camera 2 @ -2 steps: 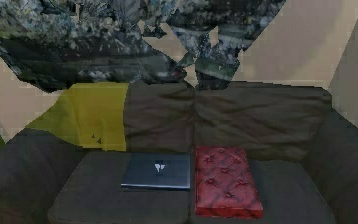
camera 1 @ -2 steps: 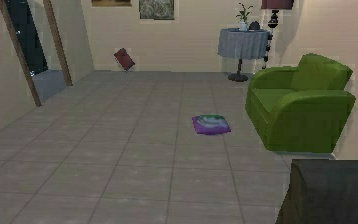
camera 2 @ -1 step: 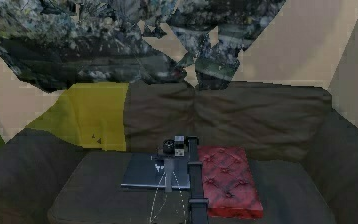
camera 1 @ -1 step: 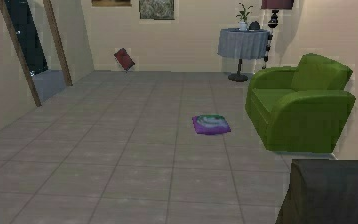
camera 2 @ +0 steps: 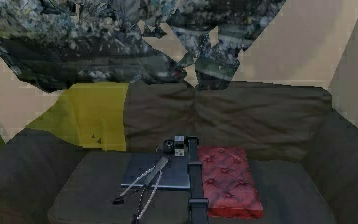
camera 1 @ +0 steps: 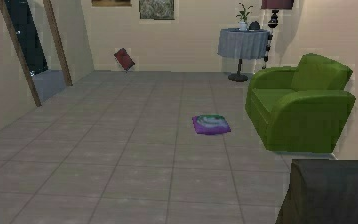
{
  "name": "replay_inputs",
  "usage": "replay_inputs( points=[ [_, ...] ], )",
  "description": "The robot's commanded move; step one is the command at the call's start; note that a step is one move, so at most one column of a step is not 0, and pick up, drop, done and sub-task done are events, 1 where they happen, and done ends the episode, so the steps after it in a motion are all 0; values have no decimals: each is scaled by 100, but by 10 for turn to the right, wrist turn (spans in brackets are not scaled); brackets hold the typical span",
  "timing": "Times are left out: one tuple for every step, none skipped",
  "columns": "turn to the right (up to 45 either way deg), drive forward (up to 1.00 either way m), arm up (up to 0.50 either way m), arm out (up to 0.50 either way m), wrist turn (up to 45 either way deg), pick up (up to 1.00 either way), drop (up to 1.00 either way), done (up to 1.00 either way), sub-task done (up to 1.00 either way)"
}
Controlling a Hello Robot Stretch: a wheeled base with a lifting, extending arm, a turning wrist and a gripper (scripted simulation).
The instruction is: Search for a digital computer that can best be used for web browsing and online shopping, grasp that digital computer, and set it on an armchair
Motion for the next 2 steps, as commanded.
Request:
replay_inputs(
  points=[
    [0, 0, 0, 0, 450, 0, 0, 0, 0],
    [0, 0, 0, 0, 450, 0, 0, 0, 0]
  ],
)
